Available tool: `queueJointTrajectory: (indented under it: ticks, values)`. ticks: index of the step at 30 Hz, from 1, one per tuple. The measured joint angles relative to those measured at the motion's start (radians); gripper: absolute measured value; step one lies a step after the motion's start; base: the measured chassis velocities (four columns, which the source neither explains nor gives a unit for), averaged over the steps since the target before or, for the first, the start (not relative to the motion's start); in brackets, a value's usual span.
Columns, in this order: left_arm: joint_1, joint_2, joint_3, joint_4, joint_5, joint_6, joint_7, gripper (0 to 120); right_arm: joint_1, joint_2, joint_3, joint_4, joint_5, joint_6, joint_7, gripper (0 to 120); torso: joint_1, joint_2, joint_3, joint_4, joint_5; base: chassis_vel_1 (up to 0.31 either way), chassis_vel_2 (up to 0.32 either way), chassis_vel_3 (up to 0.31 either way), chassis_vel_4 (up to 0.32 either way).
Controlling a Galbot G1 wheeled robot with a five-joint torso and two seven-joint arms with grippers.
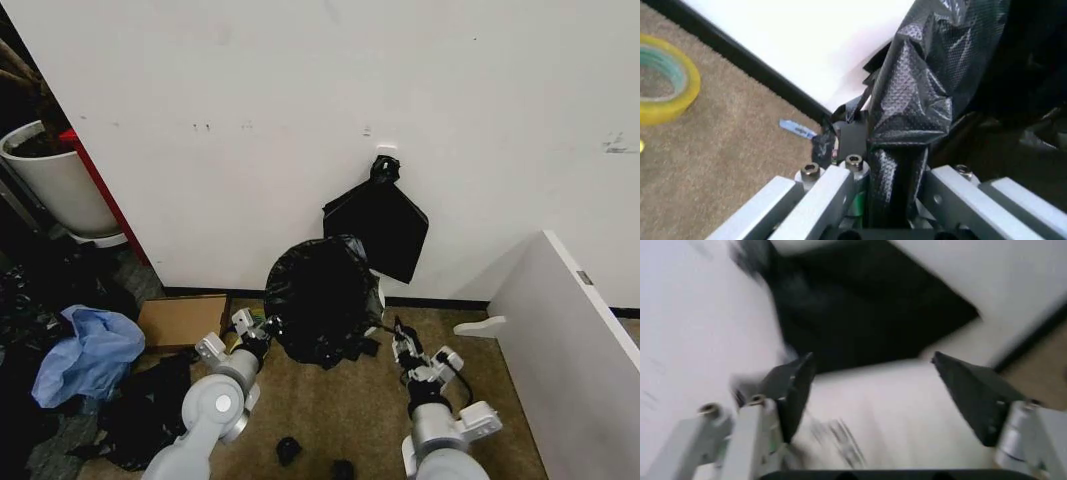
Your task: Place the garbage bag over the trash bin.
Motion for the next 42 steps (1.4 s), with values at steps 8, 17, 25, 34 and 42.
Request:
queueJointTrajectory:
  ticks: [8,17,25,34,42]
  values:
    - [-0.003,0.055,0.023,0.133,0.17,-0.173,0.199,0,0.009,-0.026,0.025,-0.002,0.036,0.112,-0.252,98,0.0,0.0,0.0,0.0001,-0.0003,0.0,0.0,0.0,0.0]
    - [0.002,0.092,0.026,0.245,0.304,-0.385,0.535,0,0.04,-0.126,-0.02,-0.064,-0.28,-0.228,-0.188,100,0.0,0.0,0.0,0.0001,0.0,0.0,0.0,0.0,0.0]
    - [-0.005,0.102,0.007,0.326,0.406,-0.528,0.699,0,0.069,-0.174,-0.005,-0.064,-0.27,-0.272,-0.166,100,0.0,0.0,0.0,0.0,-0.0004,0.0,0.0,0.0,0.0]
    - [-0.001,0.093,0.002,0.33,0.423,-0.535,0.692,0,0.066,-0.165,0.004,-0.061,-0.196,-0.226,-0.19,100,0.0,0.0,0.0,0.0,0.0,0.0,0.0,0.0,0.0]
    - [0.005,0.095,-0.001,0.323,0.421,-0.534,0.684,0,0.083,-0.16,0.028,-0.074,-0.178,-0.251,-0.173,100,0.0,0.0,0.0,0.0001,0.0,0.0,0.0,0.0,0.0]
